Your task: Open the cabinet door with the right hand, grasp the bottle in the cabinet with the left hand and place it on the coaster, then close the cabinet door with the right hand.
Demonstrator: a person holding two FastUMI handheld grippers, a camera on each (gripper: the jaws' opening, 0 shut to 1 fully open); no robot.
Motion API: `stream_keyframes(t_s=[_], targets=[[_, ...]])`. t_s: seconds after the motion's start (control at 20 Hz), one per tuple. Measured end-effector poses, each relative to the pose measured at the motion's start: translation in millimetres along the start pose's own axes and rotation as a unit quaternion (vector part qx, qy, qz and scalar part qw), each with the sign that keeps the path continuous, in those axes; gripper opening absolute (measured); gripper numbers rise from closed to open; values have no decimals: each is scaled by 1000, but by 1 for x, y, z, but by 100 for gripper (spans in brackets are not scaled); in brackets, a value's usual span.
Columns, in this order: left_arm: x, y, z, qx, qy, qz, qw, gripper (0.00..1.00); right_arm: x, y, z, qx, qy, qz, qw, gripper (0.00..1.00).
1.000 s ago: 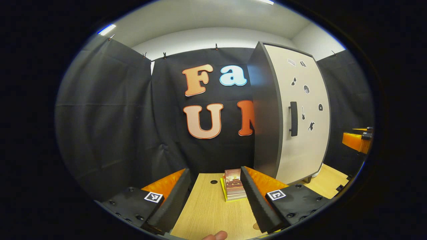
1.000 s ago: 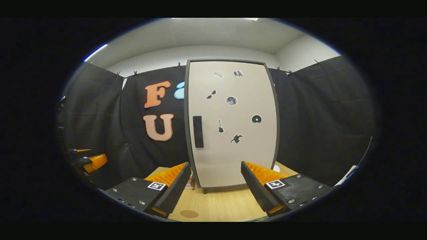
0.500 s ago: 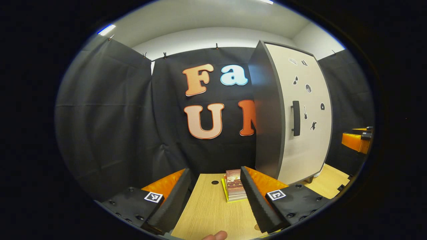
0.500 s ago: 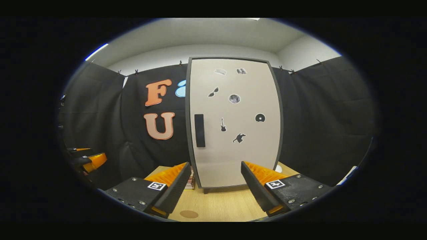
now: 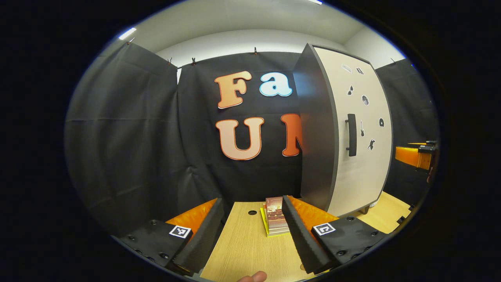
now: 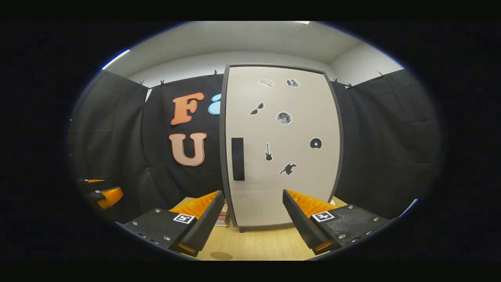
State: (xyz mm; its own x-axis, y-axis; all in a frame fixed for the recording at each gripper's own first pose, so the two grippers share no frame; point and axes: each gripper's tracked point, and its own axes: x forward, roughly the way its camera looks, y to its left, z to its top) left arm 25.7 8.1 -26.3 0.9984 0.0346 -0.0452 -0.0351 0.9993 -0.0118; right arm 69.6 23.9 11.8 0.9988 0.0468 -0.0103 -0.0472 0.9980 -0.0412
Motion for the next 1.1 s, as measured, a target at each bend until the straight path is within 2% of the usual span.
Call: stream_keyframes(t_s=[0.35,0.4,0.45,0.5,0.55,1.1], targets=[[16,12,-14,-6,13,7,1000,97,59,20,21,-9,-11,13,1000,93],[20,14,-15,-7,16,8,1000,97,67,22,23,-11,-12,13,1000,88],[26,19,-18,-6,19,8,1000,97,76,24,24,-12,-12,14,1000,93],[31,21,-19,-6,20,9,1000,97,84,25,25,-13,-11,14,1000,88],[34,26,-21,-5,22,11,1000,98,92,26,26,-14,-9,14,1000,93],[58,68,-46,-6,48,34,998,98,174,28,26,1,-5,-2,1000,92]])
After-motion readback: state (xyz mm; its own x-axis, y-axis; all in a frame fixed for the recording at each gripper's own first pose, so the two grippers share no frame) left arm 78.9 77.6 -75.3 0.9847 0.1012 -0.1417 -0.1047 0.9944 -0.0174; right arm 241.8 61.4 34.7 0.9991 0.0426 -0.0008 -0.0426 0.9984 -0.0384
